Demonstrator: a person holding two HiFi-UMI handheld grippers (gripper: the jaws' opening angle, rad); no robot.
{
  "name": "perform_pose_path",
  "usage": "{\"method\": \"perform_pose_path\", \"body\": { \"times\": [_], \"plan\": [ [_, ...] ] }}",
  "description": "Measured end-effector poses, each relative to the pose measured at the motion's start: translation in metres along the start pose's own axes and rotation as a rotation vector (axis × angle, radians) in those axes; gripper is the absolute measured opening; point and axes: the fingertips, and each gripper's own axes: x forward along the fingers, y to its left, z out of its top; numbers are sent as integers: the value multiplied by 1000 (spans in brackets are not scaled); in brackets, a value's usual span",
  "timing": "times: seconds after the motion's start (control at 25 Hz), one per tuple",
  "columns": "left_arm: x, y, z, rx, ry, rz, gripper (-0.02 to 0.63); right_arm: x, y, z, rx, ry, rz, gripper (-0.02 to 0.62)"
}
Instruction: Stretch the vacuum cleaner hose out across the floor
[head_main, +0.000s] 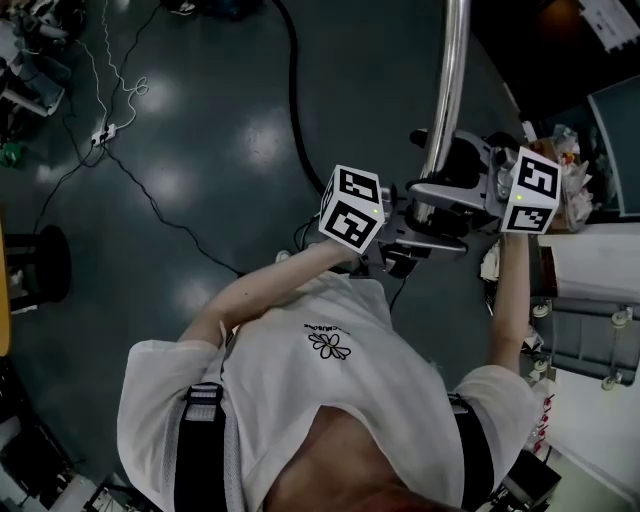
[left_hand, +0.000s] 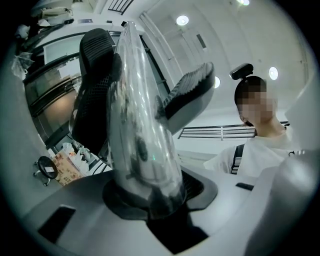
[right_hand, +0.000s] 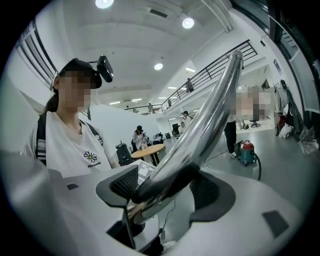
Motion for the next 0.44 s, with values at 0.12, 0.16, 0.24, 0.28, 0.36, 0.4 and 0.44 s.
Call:
{"method": "perform_pose_path", "body": {
  "times": [0.12, 0.16, 0.24, 0.28, 0.36, 0.4, 0.44],
  "plan": [
    [0, 2, -1, 7, -2, 7, 163, 0, 1, -1, -6, 5, 8, 310],
    [0, 2, -1, 8, -2, 10, 164, 0, 1, -1, -6, 5, 10, 310],
    [1, 2, -1, 8, -5, 16, 163, 0, 1, -2, -5, 6, 17, 310],
    [1, 2, -2, 7, -8, 19, 163, 0, 2, -3, -4, 8, 20, 310],
    [2, 2, -3, 1, -17, 25, 161, 0, 3, -5, -1, 15, 23, 310],
    [3, 2, -4, -1, -21, 27, 158, 0, 4, -6, 1, 19, 24, 310],
    [4, 2, -5, -3, -25, 30, 158, 0, 5, -7, 2, 23, 26, 310]
  ]
}}
